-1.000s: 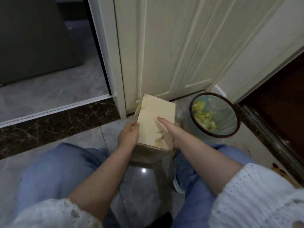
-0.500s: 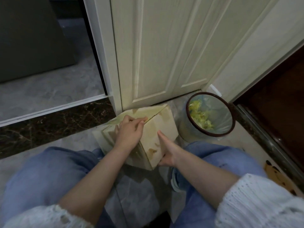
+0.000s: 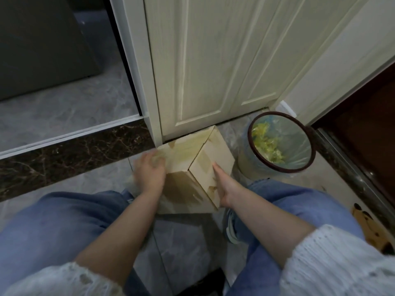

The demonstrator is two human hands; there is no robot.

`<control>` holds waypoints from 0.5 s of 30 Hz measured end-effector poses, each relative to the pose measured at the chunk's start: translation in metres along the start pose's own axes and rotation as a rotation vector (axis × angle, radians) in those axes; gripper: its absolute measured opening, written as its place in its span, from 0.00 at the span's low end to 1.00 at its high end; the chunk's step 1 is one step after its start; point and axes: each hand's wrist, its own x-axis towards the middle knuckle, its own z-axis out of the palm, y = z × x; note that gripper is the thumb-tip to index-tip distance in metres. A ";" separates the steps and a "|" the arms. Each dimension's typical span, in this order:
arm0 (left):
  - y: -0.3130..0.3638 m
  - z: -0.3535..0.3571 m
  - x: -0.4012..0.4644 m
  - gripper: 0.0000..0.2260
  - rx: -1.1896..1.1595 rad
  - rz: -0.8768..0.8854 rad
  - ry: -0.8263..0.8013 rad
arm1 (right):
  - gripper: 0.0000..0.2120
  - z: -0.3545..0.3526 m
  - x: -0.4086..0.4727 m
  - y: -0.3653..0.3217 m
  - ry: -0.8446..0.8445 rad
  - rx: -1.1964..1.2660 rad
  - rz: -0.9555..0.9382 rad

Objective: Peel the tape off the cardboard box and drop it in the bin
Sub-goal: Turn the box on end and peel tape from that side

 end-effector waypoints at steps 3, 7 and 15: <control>-0.025 -0.014 0.022 0.28 0.037 -0.315 -0.042 | 0.45 -0.002 0.007 -0.009 0.048 -0.061 -0.043; -0.030 -0.020 0.018 0.33 -0.134 -0.446 -0.315 | 0.46 -0.003 0.008 -0.014 0.121 -0.031 -0.215; -0.019 0.000 0.009 0.30 -0.214 -0.565 -0.553 | 0.39 0.003 0.002 -0.021 0.150 -0.195 -0.428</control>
